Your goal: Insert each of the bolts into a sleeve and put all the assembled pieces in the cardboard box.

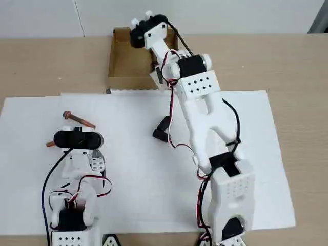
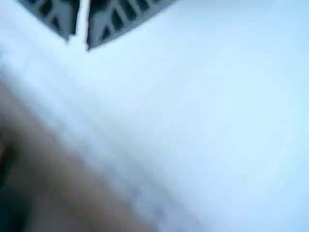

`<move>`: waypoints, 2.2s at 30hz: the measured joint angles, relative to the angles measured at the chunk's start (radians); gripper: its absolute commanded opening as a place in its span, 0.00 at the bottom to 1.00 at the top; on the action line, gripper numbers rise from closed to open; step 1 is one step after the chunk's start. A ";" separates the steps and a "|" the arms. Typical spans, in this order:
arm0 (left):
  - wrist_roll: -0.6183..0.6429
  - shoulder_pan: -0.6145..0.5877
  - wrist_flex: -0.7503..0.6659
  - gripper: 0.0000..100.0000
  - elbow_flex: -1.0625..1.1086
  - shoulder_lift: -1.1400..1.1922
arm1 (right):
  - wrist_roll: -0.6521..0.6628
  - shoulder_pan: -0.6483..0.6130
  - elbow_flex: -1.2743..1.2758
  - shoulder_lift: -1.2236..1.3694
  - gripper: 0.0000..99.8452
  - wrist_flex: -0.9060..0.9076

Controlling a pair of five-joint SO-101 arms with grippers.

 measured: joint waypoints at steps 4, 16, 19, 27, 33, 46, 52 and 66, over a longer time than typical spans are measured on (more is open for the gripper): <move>0.000 0.000 0.000 0.01 0.000 0.000 | 0.000 0.000 0.000 -0.021 0.00 0.180; 0.000 0.000 0.000 0.01 0.000 0.000 | 0.012 0.000 0.080 -0.104 0.00 0.285; 0.000 0.000 0.000 0.01 0.000 0.000 | 0.087 -0.018 0.192 -0.146 0.00 0.285; 0.000 0.000 0.000 0.01 0.000 0.000 | 0.273 -0.057 0.333 -0.170 0.13 0.285; 0.000 0.000 0.000 0.01 0.000 0.000 | 0.308 -0.075 0.336 -0.155 0.13 0.282; 0.000 0.000 0.000 0.01 0.000 0.000 | 0.308 -0.152 0.336 -0.023 0.13 0.192; 0.000 0.000 0.000 0.01 0.000 0.000 | 0.308 -0.153 0.336 0.038 0.12 0.181; 0.000 0.000 0.000 0.01 0.000 0.000 | 0.308 -0.149 0.331 0.144 0.06 0.123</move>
